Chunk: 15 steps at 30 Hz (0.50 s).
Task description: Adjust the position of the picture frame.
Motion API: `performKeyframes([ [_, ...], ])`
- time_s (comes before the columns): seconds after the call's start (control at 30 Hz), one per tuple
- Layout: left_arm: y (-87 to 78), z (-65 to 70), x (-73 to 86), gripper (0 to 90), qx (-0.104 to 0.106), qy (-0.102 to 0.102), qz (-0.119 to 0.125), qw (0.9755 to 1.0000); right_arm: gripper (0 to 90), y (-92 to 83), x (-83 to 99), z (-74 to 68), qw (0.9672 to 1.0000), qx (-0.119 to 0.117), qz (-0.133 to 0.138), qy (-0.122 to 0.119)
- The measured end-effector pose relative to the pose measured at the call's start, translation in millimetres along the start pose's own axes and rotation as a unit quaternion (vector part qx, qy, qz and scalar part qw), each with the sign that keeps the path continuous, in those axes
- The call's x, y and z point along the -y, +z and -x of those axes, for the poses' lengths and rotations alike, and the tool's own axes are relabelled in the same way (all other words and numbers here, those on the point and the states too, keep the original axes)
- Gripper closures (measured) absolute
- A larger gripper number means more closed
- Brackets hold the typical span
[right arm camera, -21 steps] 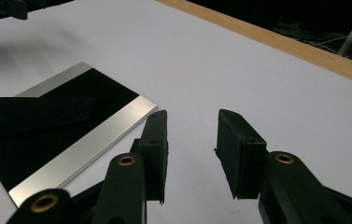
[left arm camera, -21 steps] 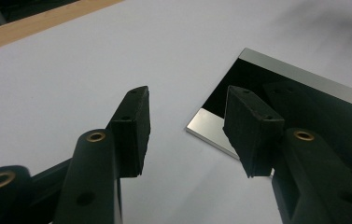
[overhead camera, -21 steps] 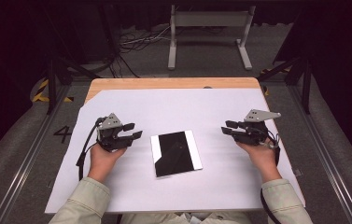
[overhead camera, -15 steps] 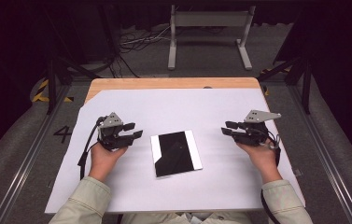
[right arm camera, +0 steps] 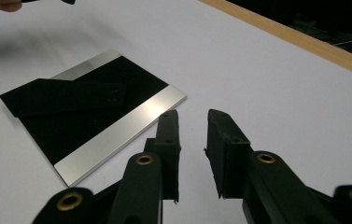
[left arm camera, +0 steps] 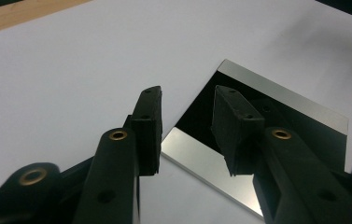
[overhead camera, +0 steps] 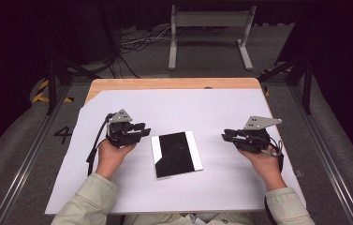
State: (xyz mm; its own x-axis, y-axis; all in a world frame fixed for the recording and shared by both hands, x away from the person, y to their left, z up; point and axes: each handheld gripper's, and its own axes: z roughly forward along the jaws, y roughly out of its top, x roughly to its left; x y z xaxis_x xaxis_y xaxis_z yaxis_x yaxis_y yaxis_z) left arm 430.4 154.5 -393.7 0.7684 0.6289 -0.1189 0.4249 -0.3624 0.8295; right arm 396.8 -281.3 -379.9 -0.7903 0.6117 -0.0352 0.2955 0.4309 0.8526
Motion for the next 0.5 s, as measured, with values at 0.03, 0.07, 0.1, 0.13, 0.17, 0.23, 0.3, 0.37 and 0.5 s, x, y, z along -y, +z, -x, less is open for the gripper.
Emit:
performKeyframes([
  [0.03,2.0,1.1,-1.6,65.4,0.004,0.001,0.0,1.0,75.3,-0.8,-0.1,-0.9,1.0,0.0,-0.001,-0.002],
  [0.07,3.3,1.5,-3.4,66.4,0.003,0.001,-0.005,1.0,76.5,-2.4,-0.2,-2.8,1.0,-0.003,-0.002,-0.004],
  [0.1,4.1,2.1,-4.7,67.7,-0.001,0.005,-0.007,1.0,77.5,-3.2,-0.2,-4.2,1.0,-0.005,-0.003,-0.002],
  [0.13,4.6,2.3,-5.8,69.6,-0.001,0.008,-0.008,0.9999,78.8,-4.0,-0.3,-5.3,1.0,-0.007,-0.004,-0.002],
  [0.17,5.4,2.7,-6.6,71.6,0.001,0.008,-0.01,0.9999,80.4,-4.6,-0.3,-6.5,0.9999,-0.01,-0.005,-0.002],
  [0.23,7.9,2.8,-8.1,77.5,-0.004,0.011,-0.02,0.9997,85.2,-5.2,-0.8,-10.0,0.9997,-0.019,-0.01,-0.004],
  [0.3,9.7,2.0,-9.1,81.8,-0.005,0.01,-0.024,0.9996,87.5,-4.7,-1.4,-13.4,0.9995,-0.026,-0.015,-0.009],
  [0.37,10.4,1.3,-9.7,83.7,-0.006,0.012,-0.026,0.9996,88.7,-4.4,-2.0,-15.6,0.9993,-0.03,-0.017,-0.012],
  [0.5,14.0,-2.7,-11.0,90.0,-0.004,0.001,-0.036,0.9993,89.6,-3.9,-4.5,-24.5,0.9984,-0.046,-0.026,-0.021],
])
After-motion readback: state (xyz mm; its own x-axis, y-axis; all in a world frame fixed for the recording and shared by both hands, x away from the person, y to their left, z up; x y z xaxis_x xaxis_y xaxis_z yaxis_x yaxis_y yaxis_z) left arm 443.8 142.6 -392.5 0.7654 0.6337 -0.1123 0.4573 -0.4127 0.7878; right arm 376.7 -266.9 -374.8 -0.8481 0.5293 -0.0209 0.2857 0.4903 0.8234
